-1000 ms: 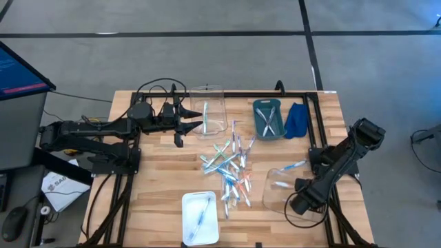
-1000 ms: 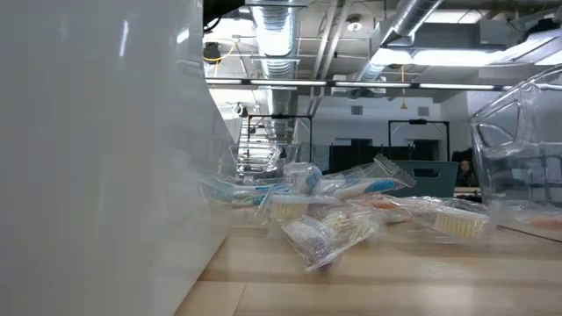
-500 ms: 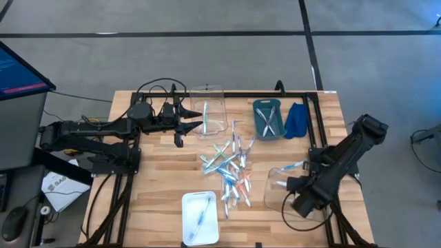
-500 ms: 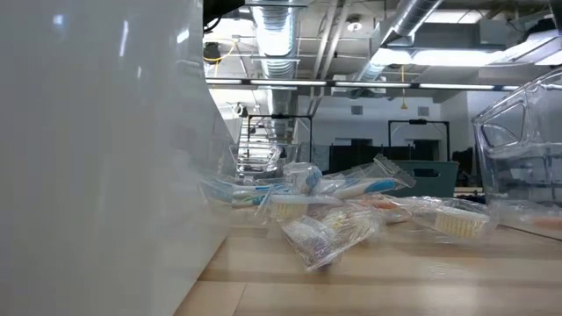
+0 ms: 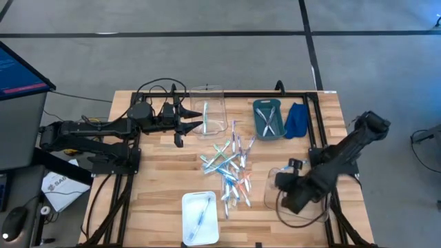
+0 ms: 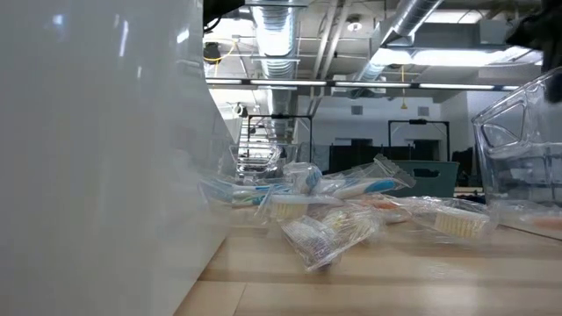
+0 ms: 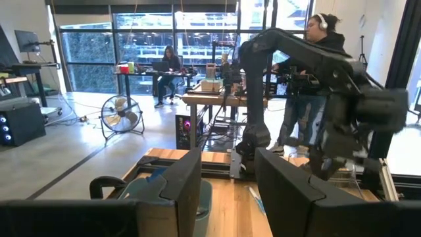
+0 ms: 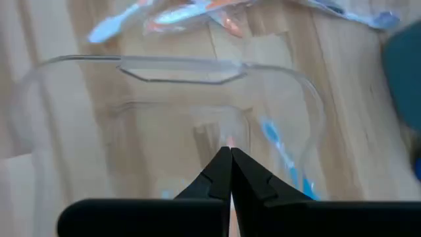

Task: Pick & Place Toothbrushes
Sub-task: Adjust the bottom transparent bin, then put the blue toothbrush into the white bin

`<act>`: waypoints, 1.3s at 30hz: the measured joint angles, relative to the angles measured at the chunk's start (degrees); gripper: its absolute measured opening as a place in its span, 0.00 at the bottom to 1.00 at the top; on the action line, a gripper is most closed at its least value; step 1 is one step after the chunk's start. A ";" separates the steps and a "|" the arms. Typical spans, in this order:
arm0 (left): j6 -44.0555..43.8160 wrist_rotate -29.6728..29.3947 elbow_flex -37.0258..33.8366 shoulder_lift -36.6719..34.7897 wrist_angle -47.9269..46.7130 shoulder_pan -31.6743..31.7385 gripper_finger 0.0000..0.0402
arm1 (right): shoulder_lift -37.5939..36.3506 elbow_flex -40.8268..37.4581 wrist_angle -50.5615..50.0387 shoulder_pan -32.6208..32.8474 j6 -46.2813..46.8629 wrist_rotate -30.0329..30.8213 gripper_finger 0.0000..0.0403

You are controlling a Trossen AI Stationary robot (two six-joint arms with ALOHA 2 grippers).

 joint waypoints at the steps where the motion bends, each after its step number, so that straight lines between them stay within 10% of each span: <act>1: 0.00 0.00 0.00 0.00 0.00 0.00 0.34 | 1.51 0.00 0.88 -0.86 -1.86 -0.47 0.00; 14: 0.00 0.00 0.00 0.00 -0.01 0.00 0.34 | 6.07 0.56 5.64 -4.77 -10.40 -5.18 0.00; 28: 0.00 0.00 0.00 0.00 0.02 0.00 0.34 | 3.43 5.86 16.68 -5.50 -18.58 3.91 0.00; 39: 0.37 0.00 0.00 0.00 0.00 0.02 0.34 | 7.81 5.84 13.44 -9.20 -19.69 -3.05 0.00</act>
